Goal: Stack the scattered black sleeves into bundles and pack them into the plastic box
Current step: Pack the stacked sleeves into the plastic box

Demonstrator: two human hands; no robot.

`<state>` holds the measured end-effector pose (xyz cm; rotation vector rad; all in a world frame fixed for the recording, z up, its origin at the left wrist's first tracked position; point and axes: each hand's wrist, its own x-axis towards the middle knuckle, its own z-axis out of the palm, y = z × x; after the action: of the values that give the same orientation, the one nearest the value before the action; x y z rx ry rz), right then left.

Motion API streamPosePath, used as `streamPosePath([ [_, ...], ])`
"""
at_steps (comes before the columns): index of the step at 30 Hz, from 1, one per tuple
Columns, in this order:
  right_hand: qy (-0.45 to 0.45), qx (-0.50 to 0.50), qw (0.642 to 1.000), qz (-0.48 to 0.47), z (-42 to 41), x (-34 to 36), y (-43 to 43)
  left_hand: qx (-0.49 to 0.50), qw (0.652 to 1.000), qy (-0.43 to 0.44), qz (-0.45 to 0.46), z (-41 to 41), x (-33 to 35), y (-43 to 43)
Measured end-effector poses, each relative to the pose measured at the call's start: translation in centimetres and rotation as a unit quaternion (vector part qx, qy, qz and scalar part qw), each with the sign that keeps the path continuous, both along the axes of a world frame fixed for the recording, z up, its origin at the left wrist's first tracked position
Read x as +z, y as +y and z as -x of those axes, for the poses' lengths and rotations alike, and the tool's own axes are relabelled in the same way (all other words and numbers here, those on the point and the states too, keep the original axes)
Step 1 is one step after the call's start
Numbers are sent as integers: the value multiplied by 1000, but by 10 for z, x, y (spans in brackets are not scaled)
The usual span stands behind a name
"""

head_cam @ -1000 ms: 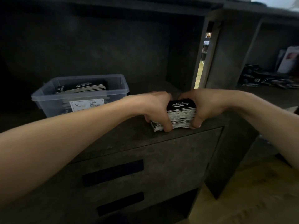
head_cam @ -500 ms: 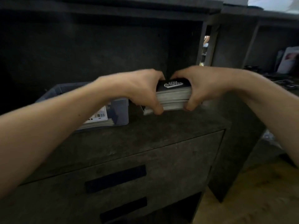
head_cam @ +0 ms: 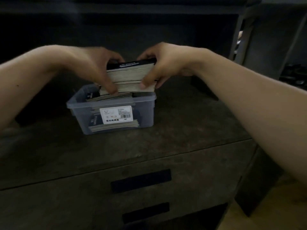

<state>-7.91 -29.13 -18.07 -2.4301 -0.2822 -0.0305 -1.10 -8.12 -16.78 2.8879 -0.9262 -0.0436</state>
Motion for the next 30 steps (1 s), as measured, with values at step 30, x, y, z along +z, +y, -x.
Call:
streamPosePath([
  [30, 238, -34, 968, -71, -36, -22, 58, 36, 984, 167, -46, -33, -19, 42],
])
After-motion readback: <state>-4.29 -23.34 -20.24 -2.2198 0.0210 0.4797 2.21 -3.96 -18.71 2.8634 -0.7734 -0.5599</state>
